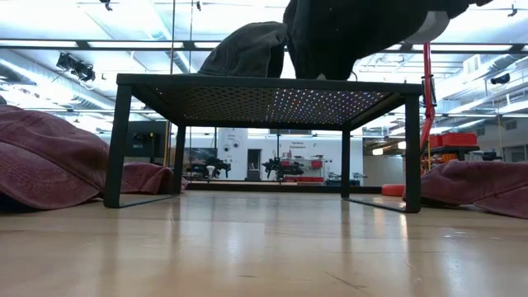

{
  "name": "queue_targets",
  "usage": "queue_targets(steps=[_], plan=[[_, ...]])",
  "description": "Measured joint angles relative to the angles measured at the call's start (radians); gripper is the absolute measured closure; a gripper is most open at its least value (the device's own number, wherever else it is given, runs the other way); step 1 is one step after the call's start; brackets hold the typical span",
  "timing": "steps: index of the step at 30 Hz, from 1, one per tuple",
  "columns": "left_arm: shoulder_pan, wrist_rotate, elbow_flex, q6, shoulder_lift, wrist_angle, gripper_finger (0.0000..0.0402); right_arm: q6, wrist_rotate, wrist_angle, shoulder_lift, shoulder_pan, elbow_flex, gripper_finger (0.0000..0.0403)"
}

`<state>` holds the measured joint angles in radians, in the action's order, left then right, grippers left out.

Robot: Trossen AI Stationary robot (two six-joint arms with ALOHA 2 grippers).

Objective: Pick & Place hat
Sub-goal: Stack the top black cap on top of the black cap on the shelf

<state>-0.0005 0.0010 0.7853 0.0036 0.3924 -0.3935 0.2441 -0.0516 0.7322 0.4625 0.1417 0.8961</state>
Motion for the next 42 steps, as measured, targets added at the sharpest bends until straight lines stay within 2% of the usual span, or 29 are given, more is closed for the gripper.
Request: queue_targets(steps=[6, 14, 21, 24, 31, 37, 42], plan=[[0.000, 0.000, 0.000, 0.000, 0.000, 0.000, 0.0353, -0.013, 0.052, -0.011, -0.070, 0.000, -0.057, 0.0403], [0.000, 0.000, 0.000, 0.000, 0.000, 0.000, 0.0353, 0.161, 0.064, -0.015, -0.153, 0.000, -0.062, 0.0403], [0.000, 0.000, 0.000, 0.000, 0.000, 0.000, 0.0353, 0.321, 0.334, -0.014, -0.198, 0.000, -0.062, 0.0403], [0.000, 0.000, 0.000, 0.000, 0.000, 0.000, 0.0353, 0.335, 0.429, -0.014, -0.201, 0.000, -0.062, 0.0403], [0.000, 0.000, 0.000, 0.000, 0.000, 0.000, 0.0353, 0.340, 0.571, -0.019, -0.201, 0.000, -0.072, 0.0401], [0.000, 0.000, 0.000, 0.000, 0.000, 0.000, 0.0353, 0.341, 0.716, -0.068, -0.204, -0.001, -0.155, 0.0400], [0.000, 0.000, 0.000, 0.000, 0.000, 0.000, 0.0353, 0.306, 0.902, -0.142, -0.203, -0.001, -0.239, 0.0399]])
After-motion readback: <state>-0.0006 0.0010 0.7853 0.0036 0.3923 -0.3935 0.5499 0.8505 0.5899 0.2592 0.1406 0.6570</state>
